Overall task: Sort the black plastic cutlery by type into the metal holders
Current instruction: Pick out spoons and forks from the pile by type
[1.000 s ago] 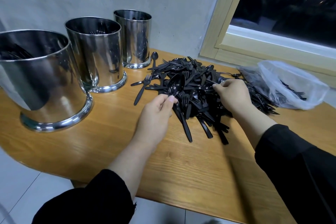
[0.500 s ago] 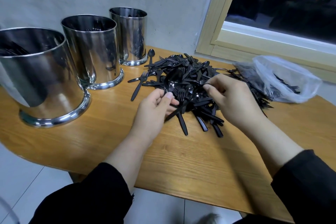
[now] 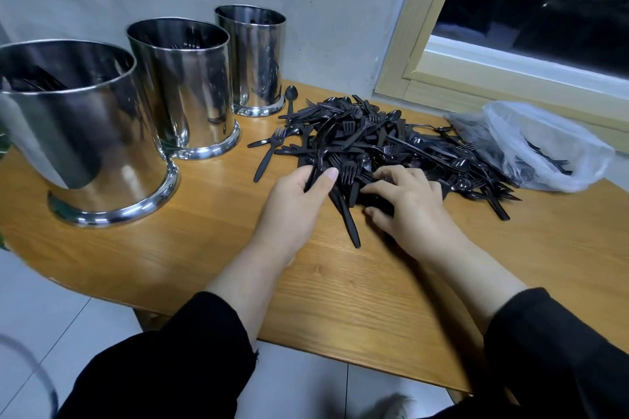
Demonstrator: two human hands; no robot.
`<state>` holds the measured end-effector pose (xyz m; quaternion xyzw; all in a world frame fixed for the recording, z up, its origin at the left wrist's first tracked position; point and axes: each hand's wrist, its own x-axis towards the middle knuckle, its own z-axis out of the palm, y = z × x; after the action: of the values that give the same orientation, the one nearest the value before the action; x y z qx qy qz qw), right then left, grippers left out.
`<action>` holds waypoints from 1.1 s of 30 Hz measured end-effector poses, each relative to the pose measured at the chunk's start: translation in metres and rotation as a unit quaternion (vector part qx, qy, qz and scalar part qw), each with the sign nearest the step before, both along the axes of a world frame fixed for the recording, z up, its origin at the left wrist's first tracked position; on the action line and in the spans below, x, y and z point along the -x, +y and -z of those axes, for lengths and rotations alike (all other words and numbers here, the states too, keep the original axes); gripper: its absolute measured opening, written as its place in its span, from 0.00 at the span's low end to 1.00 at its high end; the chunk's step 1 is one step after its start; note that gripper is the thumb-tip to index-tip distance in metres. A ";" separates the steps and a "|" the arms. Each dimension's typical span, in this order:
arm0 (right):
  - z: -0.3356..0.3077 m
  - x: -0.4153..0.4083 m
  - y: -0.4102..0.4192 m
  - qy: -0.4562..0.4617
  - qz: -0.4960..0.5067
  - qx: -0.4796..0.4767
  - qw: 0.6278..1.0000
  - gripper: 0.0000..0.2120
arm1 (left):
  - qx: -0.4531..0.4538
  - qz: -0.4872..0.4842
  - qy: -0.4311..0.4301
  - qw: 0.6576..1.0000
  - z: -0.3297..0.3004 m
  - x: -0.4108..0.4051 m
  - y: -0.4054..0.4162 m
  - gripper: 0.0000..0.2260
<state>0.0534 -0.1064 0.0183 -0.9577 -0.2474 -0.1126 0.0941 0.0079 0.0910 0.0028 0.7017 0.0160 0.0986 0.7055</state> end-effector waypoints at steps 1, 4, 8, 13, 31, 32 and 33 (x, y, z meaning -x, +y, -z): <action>0.003 0.000 0.002 -0.013 0.001 -0.002 1.000 0.14 | -0.001 0.002 0.003 1.000 0.000 0.000 0.000 0.25; 0.007 -0.002 0.004 -0.048 0.006 -0.019 0.999 0.09 | -0.003 0.001 0.005 1.000 0.002 -0.002 0.001 0.24; -0.003 -0.002 0.005 -0.039 0.007 -0.088 0.995 0.06 | 0.006 -0.023 0.000 1.000 0.002 -0.001 0.000 0.12; -0.044 0.008 0.002 0.064 0.049 -0.270 0.959 0.03 | 0.018 -0.033 0.006 0.999 0.002 -0.002 -0.001 0.12; -0.082 0.032 0.047 0.243 0.031 -0.590 0.769 0.12 | -0.094 0.004 -0.040 0.995 0.004 0.002 -0.007 0.06; -0.081 0.030 0.048 0.239 0.030 -0.576 0.781 0.13 | -0.063 -0.002 -0.034 0.997 0.003 0.002 -0.005 0.06; -0.080 0.029 0.047 0.221 0.036 -0.551 0.804 0.15 | -0.024 -0.015 -0.025 0.999 0.002 0.001 -0.002 0.06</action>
<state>0.0248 -0.0594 0.0980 -0.7522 -0.0816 -0.0190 0.6536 0.0066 0.0890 0.0011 0.7157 0.0069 0.1268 0.6868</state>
